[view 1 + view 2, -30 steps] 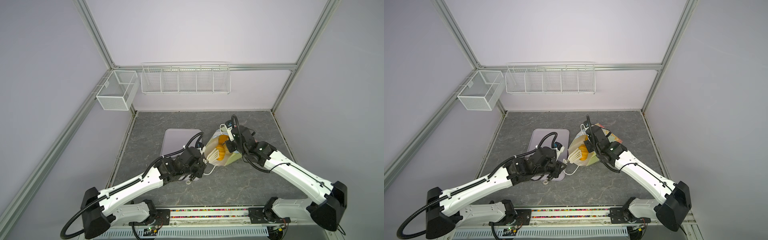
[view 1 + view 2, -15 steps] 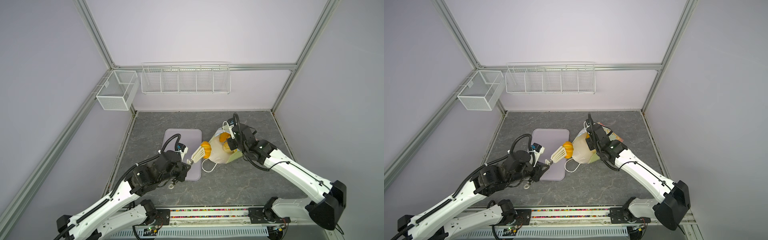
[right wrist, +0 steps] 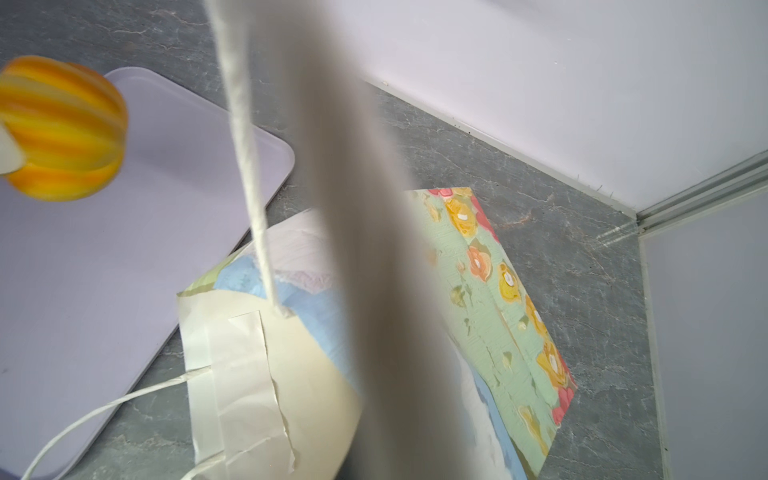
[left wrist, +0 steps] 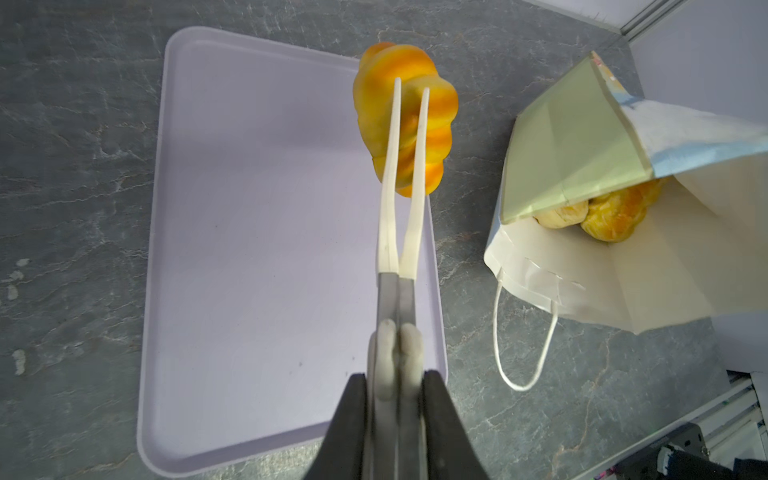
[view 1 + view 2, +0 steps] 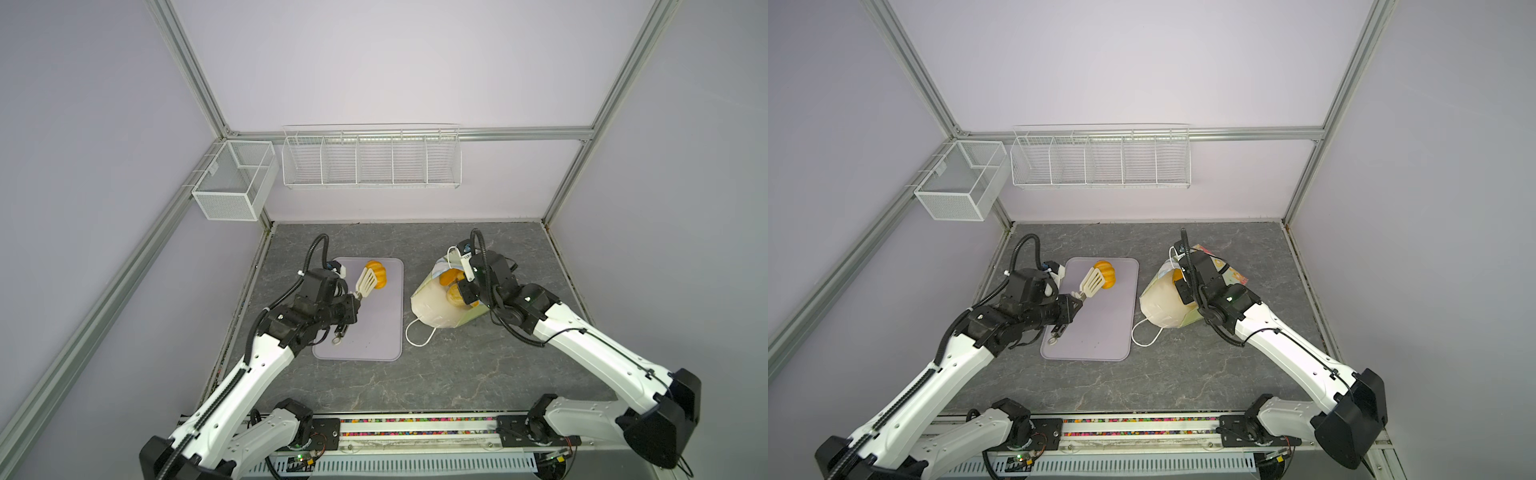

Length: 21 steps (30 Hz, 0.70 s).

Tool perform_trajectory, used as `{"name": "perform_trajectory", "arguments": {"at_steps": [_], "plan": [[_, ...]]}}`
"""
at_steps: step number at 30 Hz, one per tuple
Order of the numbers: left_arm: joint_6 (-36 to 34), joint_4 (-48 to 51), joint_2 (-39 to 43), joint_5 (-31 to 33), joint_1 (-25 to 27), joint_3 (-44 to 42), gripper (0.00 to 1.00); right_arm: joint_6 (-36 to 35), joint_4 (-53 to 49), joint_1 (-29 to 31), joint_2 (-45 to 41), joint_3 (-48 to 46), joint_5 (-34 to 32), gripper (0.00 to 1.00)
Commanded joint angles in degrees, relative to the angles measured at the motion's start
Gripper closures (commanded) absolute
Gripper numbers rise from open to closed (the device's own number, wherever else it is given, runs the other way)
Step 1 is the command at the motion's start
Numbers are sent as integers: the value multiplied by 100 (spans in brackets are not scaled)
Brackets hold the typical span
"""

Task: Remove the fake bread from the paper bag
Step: 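Move the bread over the lavender tray and release it there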

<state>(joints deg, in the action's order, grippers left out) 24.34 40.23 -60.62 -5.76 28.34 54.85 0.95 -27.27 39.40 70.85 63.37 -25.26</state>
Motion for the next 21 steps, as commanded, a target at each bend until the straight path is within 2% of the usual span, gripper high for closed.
{"name": "perform_trajectory", "arguments": {"at_steps": [1, 9, 21], "plan": [[-108, -778, -625, -419, -72, 363, 100, -170, -71, -63, -200, -243, 309, 93], [-327, -890, -1986, -358, -91, 992, 100, -226, -59, -65, -465, -439, 329, 93], [-606, -1138, -3109, -218, -142, 1470, 100, -245, 10, -68, -449, -466, 344, 93]]}}
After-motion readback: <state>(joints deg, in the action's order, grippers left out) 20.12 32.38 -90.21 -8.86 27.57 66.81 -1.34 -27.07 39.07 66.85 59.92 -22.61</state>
